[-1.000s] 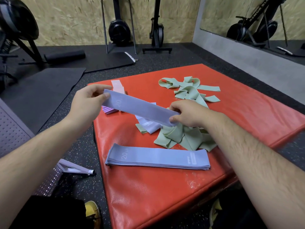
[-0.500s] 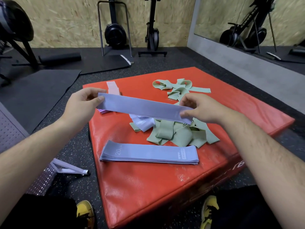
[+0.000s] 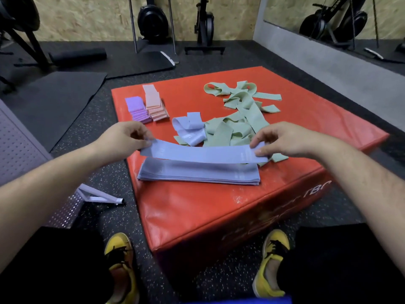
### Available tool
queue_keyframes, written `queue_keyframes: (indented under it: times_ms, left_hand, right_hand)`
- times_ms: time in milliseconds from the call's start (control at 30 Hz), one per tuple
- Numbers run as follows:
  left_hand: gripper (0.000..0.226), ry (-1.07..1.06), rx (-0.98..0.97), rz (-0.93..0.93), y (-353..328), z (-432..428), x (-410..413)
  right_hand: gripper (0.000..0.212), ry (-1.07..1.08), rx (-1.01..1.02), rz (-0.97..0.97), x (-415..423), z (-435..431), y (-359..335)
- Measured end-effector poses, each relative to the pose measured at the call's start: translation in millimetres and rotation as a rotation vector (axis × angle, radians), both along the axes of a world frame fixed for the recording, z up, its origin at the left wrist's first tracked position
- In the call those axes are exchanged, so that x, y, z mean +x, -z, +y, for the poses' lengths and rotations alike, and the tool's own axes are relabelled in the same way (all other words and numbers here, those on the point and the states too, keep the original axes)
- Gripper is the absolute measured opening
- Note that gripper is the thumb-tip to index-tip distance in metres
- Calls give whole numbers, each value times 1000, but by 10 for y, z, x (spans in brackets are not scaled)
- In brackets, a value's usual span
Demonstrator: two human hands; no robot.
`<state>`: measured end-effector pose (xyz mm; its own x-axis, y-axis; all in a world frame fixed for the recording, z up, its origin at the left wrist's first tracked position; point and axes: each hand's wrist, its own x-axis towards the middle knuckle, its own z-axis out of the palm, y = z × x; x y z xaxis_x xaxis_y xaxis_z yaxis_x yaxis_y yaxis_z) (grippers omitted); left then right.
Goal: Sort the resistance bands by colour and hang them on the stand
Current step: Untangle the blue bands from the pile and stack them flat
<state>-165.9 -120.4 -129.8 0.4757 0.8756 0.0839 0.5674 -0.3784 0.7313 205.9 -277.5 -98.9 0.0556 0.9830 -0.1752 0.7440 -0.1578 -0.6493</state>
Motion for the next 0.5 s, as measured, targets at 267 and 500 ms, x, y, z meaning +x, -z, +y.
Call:
queue_keyframes:
  times_ms: [267,500]
  left_hand:
    - [14,47,139,282,182,-165,12]
    - [16,177,254,386,268,-140,13]
  right_hand:
    - [18,-62,-80,-181,-90,-17,174]
    - [16,-106,-120,-291,-222,50,304]
